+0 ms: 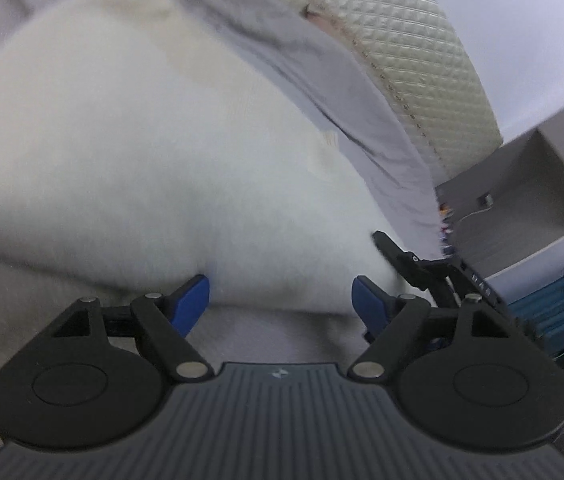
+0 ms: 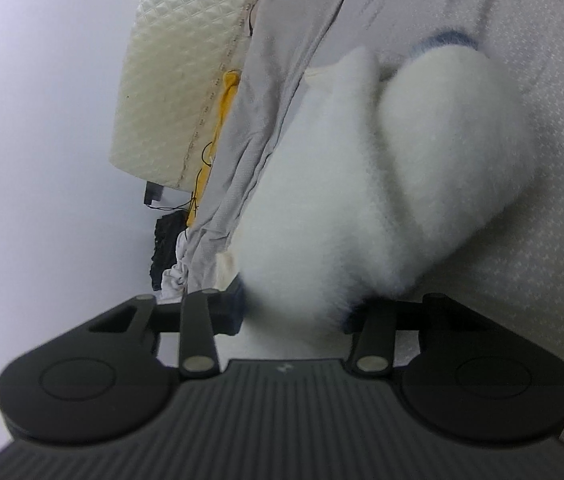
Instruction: Fold large clothes
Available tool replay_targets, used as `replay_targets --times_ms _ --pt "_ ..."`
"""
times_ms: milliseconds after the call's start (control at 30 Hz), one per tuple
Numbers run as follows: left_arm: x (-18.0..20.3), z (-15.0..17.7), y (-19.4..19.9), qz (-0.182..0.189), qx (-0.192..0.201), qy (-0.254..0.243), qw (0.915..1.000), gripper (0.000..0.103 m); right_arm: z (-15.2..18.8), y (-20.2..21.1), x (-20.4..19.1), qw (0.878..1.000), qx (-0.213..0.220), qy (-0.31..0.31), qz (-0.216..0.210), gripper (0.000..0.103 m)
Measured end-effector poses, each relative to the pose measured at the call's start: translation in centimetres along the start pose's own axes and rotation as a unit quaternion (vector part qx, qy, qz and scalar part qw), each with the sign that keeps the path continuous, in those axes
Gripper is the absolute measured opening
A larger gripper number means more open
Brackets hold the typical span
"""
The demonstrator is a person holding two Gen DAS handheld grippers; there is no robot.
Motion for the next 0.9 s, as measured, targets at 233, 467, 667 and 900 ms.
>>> replay_targets --times_ms 233,467,667,900 --pt "-3.0 0.5 -1.8 -0.003 -0.023 0.091 0.9956 0.082 -0.3 0.1 0.5 1.000 0.002 -0.008 0.004 0.046" --pt "-6.5 -0.4 -1.7 0.004 0.010 0.196 0.9806 0.082 0.0 0.5 0.6 1.000 0.004 -0.012 0.006 0.046" --pt "-7.3 -1.4 0.1 0.006 0.058 0.224 0.9728 0.082 0.1 0.7 0.6 1.000 0.006 -0.012 0.003 0.046" --pt "-8.5 -1.8 1.6 0.011 0.090 0.275 0.9570 0.082 -0.8 0.4 -1.8 0.998 0.023 0.007 -0.062 0.046"
Point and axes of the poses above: each gripper's, at about its wrist camera, not at the fingertips, and y roughly against the way its jaws point, x to its right, z to its underside, the point moved 9 cm from there along -y, roughly the way its jaws point, and after that the axes turned 2 degrees about -y, right-handed, at the moved point
